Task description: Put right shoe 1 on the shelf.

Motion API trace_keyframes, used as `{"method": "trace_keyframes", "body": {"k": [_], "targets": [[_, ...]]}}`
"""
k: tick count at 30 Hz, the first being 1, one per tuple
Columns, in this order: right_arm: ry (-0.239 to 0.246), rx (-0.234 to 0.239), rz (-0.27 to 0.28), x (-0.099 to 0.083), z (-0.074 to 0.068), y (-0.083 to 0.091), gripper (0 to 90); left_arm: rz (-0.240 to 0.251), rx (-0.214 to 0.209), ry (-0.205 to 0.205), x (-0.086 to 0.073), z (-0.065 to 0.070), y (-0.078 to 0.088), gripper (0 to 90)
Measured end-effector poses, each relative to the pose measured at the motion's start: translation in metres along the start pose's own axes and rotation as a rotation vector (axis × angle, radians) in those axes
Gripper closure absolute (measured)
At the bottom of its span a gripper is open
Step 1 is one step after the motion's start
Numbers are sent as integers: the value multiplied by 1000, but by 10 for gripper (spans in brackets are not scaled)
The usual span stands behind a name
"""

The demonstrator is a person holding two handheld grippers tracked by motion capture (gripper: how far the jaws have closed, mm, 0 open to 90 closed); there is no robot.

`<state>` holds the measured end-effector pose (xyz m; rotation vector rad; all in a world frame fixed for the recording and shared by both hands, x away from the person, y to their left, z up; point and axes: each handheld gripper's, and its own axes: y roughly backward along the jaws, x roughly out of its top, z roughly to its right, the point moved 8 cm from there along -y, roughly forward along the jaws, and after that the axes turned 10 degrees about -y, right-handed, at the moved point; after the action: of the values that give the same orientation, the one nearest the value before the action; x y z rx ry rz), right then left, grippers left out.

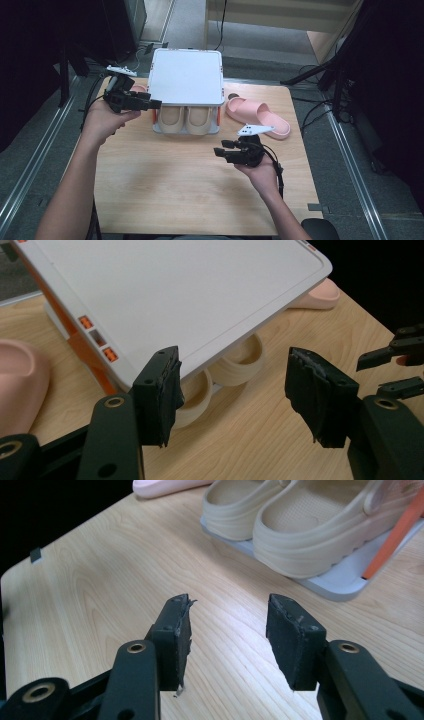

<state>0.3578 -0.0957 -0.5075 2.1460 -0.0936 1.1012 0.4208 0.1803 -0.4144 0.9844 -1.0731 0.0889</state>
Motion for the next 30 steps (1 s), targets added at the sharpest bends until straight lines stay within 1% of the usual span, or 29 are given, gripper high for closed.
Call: {"method": "trace_keyframes", "body": {"k": [1,4,8,11,12,18,26,28,30], "targets": [[0,-5,3,0,1,2,529,4,3,4,-2,-1,2,394],[5,-2,18,1,5,8,522,4,16,13,-8,-3,7,395],[7,-1,31,2,9,14,504,11,38,11,-16,-6,13,394],[8,-4,35,1,12,17,494,24,46,18,-22,-9,17,391],[7,-5,34,0,13,17,492,25,49,15,-24,-10,19,389],[16,0,35,1,16,16,491,16,80,45,-39,-19,25,389],[11,2,27,4,20,11,491,3,123,67,-58,-35,32,397],[8,3,21,5,20,9,492,2,137,74,-63,-39,33,411],[3,5,19,5,20,8,493,-1,159,75,-67,-44,34,453]]}}
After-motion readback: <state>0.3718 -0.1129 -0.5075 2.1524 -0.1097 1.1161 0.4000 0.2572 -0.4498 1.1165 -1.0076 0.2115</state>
